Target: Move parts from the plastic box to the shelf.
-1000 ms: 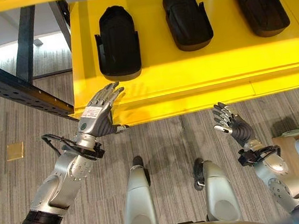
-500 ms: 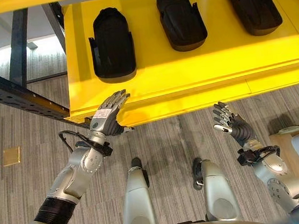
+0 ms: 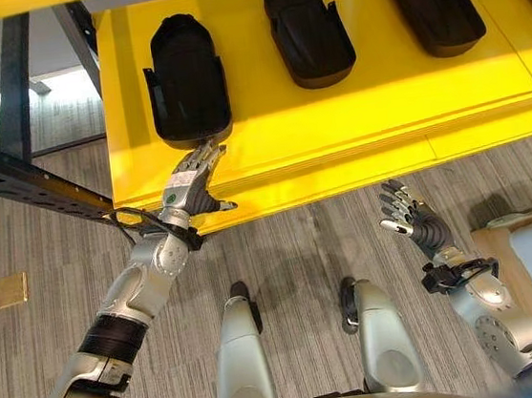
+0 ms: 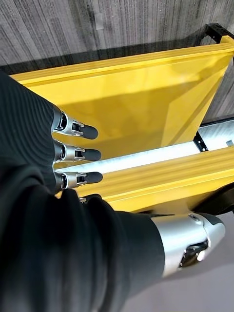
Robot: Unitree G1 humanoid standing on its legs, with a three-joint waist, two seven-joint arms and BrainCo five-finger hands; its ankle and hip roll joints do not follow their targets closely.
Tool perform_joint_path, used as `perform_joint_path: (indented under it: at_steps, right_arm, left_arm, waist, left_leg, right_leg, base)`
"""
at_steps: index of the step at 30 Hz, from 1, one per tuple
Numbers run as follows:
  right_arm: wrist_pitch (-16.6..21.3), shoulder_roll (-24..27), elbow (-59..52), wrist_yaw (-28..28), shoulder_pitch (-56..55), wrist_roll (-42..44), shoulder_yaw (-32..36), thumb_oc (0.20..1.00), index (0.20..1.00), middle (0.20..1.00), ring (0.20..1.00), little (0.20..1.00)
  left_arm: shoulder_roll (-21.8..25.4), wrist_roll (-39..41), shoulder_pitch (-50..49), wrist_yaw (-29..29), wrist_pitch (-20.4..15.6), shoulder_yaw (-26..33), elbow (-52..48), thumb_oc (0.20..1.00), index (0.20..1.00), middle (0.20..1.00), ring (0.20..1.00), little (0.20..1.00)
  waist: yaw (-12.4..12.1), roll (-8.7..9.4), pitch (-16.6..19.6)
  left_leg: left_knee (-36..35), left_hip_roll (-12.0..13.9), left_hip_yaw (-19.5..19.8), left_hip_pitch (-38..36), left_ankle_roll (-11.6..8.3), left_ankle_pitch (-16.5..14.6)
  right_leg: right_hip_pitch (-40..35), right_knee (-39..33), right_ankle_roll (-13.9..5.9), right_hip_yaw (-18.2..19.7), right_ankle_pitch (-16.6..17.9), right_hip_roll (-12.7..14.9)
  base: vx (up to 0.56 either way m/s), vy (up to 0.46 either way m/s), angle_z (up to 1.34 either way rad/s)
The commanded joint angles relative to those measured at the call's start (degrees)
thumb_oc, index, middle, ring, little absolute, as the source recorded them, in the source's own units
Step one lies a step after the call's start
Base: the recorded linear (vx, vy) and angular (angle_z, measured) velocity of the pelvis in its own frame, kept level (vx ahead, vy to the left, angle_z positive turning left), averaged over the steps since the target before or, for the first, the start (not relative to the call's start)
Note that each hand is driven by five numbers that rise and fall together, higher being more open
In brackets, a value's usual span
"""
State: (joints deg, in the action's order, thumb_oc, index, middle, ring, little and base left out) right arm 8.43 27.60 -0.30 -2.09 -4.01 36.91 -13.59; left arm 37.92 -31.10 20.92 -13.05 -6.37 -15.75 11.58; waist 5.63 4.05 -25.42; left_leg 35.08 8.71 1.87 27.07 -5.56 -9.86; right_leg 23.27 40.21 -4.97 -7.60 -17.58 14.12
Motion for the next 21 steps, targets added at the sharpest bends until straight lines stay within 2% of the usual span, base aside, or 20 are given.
perform_joint_path:
  at_steps: [1, 21]
  right_arm:
    - [2.04, 0.07, -2.14, -0.43, 0.44, 0.46, 2.13, 1.000, 1.000, 1.000, 1.000, 1.000]
    - [1.06, 0.81, -1.90, -1.38, -0.21, 0.99, 1.62, 1.000, 1.000, 1.000, 1.000, 1.000]
  left_arm:
    - [-0.36, -1.87, 0.86, -2.67, 0.21, -0.10, -0.20, 1.000, 1.000, 1.000, 1.000, 1.000]
    - [1.37, -1.61, 7.42, -4.50, 2.13, 0.34, 4.94, 1.000, 1.000, 1.000, 1.000, 1.000]
  waist:
    - [-0.32, -0.41, 2.24]
    - [0.60, -0.51, 3.01]
  left_leg:
    - [-2.58, 4.12, 0.71, -1.42, 0.35, 0.78]
    - [-1.53, 4.55, 0.36, -0.77, 0.19, 0.53]
  right_leg:
    - [-5.07, -4.45, -0.57, 2.12, 3.32, 3.12]
    - [-4.12, -3.96, -0.53, 3.17, 3.29, 2.87]
  base:
    - [0.01, 0.008, -0.09]
    - [0.00, 0.001, -0.01]
